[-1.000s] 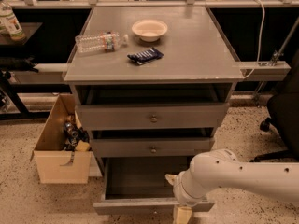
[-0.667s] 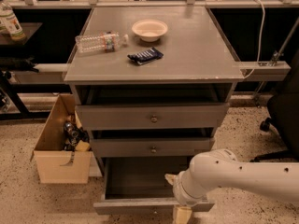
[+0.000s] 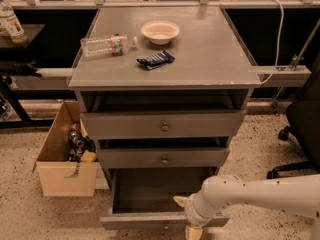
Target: Close bottom drawer
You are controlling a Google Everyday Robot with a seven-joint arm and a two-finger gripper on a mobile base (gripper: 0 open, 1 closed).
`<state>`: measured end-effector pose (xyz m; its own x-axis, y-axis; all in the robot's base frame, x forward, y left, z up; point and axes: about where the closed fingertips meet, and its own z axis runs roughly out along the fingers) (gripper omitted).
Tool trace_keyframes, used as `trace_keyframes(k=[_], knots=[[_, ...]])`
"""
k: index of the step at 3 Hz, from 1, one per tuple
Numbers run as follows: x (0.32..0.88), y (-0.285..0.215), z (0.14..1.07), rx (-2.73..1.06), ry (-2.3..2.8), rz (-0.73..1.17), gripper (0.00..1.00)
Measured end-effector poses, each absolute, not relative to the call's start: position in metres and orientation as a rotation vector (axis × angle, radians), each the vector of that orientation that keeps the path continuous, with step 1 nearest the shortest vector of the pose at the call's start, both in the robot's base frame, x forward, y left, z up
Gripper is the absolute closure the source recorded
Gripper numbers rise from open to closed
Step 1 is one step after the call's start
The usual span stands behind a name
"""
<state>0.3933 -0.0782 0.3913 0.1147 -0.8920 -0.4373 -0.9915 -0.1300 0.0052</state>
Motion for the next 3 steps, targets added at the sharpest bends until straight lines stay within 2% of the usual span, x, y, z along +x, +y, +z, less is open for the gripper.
trace_keyframes(k=[1, 2, 3], knots=[[0.395, -0.088, 0.335, -2.098, 1.832, 0.522, 0.0], [0.392, -0.092, 0.284, -2.08, 1.833, 0.575, 0.17], [0.387, -0.098, 0.23, -2.027, 1.85, 0.648, 0.48]])
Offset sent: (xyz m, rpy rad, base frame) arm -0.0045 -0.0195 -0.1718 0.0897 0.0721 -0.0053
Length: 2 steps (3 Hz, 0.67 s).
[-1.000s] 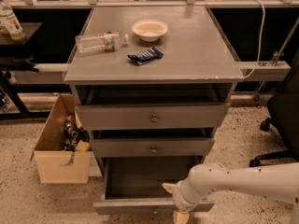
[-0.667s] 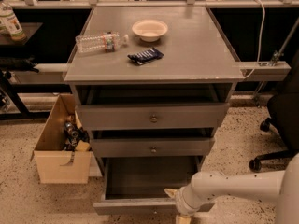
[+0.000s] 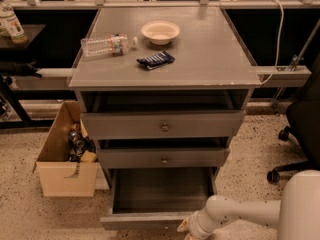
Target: Close bottom drawer
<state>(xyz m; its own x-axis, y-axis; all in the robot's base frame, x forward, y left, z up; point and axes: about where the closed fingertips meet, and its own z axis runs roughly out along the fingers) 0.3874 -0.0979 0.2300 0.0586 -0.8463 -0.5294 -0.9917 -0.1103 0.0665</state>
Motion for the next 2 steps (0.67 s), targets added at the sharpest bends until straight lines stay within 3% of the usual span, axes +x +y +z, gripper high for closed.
trace_keyframes(k=[2], knots=[[0.403, -0.116, 0.171, -1.941, 1.904, 0.67, 0.95]])
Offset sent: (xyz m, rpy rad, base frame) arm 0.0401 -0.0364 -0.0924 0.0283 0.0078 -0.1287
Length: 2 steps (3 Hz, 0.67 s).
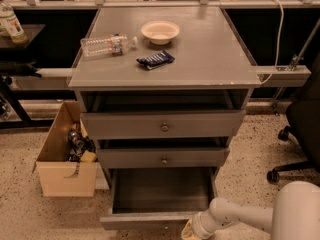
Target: Close bottom drawer
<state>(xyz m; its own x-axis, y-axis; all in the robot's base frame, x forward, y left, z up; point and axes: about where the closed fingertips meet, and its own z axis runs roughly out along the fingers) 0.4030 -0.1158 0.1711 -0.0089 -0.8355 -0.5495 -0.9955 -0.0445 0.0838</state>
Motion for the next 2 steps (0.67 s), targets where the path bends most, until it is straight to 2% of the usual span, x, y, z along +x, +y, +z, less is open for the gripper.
trace_keyframes(k=[1, 2], knots=[[0.4277, -0.1278, 0.1485, -1.863, 1.948, 0.635, 1.0], [0.4328, -0.1294, 0.1461, -1.845, 1.956, 0.628, 1.0]])
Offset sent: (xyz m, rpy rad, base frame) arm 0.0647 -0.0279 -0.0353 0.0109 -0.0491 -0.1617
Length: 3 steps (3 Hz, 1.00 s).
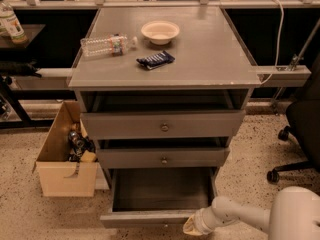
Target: Close bottom drawer
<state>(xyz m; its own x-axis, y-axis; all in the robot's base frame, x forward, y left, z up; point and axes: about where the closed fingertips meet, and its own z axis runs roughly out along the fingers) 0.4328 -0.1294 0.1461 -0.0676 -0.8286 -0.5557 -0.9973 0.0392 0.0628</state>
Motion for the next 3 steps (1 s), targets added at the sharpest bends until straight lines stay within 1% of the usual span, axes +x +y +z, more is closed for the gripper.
trace_keyframes(k=[2, 3], knots=[[0.4328, -0.1294, 0.146, -1.845, 1.956, 0.628, 0.49], [0.4328, -0.1294, 0.146, -1.845, 1.956, 0.628, 0.28]])
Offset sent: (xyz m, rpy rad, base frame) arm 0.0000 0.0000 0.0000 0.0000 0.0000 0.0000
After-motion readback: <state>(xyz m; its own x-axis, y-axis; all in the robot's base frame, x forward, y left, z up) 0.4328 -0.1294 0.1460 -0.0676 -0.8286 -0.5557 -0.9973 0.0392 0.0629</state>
